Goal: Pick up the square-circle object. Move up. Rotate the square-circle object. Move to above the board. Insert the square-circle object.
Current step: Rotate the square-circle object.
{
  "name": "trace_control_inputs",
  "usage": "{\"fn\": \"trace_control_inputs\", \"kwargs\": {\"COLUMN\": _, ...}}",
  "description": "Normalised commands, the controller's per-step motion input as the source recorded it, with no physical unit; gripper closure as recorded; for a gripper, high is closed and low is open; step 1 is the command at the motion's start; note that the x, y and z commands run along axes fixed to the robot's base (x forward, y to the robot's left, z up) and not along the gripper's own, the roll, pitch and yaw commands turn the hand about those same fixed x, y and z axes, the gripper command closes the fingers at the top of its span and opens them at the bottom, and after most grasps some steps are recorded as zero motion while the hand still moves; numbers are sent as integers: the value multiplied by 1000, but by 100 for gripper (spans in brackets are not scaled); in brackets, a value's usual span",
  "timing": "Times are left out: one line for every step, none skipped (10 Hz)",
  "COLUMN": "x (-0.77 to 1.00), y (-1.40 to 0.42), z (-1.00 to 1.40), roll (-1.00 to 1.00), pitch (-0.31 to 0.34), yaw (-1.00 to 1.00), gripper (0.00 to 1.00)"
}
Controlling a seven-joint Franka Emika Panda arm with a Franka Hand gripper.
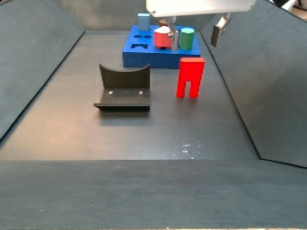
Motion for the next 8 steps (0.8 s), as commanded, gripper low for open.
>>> {"fn": "trace_control_inputs", "kwargs": {"x": 38, "y": 2, "z": -47, "roll": -1, "pitch": 3, "yaw": 1000, "gripper": 0}}
{"fn": "trace_control_inputs", "kwargs": {"x": 38, "y": 2, "z": -46, "roll": -1, "pitch": 3, "yaw": 1000, "gripper": 0}}
{"fn": "trace_control_inputs", "kwargs": {"x": 39, "y": 3, "z": -42, "roll": 0, "pitch": 3, "yaw": 1000, "gripper": 0}}
{"fn": "trace_control_inputs", "kwargs": {"x": 40, "y": 3, "z": -41, "roll": 0, "pitch": 3, "yaw": 1000, "gripper": 0}}
{"fn": "trace_control_inputs", "kwargs": {"x": 40, "y": 3, "z": -39, "roll": 0, "pitch": 3, "yaw": 1000, "gripper": 0}}
{"fn": "trace_control_inputs", "kwargs": {"x": 40, "y": 2, "z": -39, "roll": 0, "pitch": 3, "yaw": 1000, "gripper": 0}}
{"fn": "trace_control_inputs", "kwargs": {"x": 40, "y": 2, "z": -38, "roll": 0, "pitch": 3, "yaw": 1000, "gripper": 0}}
{"fn": "trace_control_inputs", "kwargs": {"x": 40, "y": 2, "z": -38, "roll": 0, "pitch": 3, "yaw": 1000, "gripper": 0}}
